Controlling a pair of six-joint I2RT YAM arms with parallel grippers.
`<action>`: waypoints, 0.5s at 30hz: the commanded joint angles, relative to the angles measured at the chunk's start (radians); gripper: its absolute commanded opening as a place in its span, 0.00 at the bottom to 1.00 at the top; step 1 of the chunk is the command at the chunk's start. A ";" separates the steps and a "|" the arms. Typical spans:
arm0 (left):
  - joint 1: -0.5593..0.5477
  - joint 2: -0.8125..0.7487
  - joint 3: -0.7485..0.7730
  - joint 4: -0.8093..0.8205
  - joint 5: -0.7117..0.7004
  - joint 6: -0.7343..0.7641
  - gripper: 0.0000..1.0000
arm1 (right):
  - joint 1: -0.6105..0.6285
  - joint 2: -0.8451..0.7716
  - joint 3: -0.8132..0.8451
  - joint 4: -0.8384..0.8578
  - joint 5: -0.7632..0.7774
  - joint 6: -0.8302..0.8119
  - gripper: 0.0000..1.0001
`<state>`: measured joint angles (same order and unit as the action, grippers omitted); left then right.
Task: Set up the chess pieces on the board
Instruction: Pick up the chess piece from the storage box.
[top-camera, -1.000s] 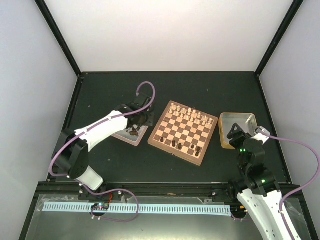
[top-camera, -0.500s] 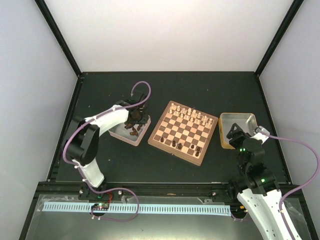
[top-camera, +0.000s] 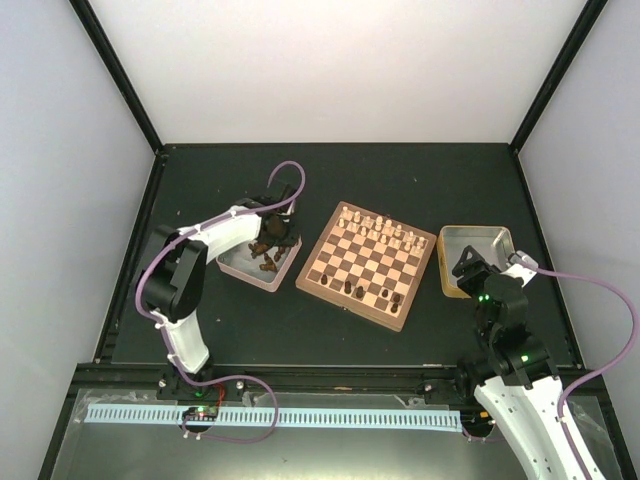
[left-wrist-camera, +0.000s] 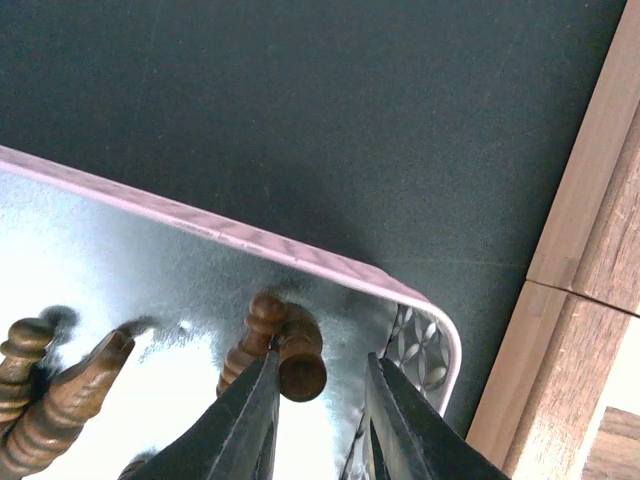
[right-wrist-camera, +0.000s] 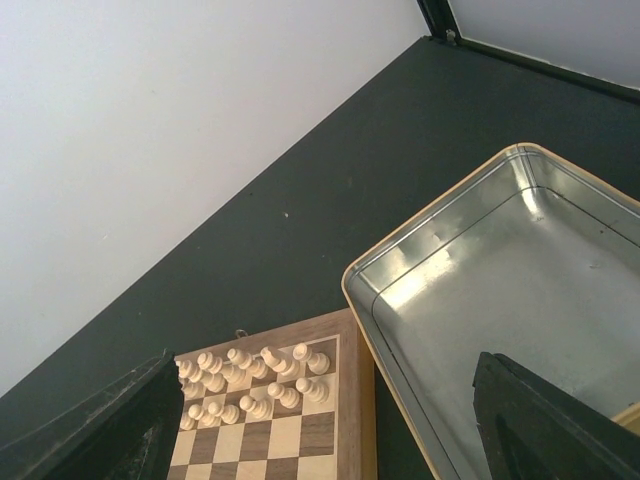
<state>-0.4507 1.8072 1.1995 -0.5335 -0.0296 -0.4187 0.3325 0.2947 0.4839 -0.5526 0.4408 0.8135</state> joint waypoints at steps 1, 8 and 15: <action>0.012 0.035 0.048 0.008 0.017 0.017 0.26 | 0.005 0.003 0.005 0.025 0.007 -0.001 0.80; 0.018 0.071 0.061 0.001 0.001 0.012 0.23 | 0.005 -0.006 0.004 0.015 0.008 0.001 0.80; 0.020 0.080 0.059 0.000 -0.001 0.013 0.24 | 0.005 -0.009 0.004 0.012 0.007 0.002 0.80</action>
<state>-0.4377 1.8816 1.2301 -0.5312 -0.0261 -0.4171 0.3325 0.2932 0.4839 -0.5533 0.4408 0.8135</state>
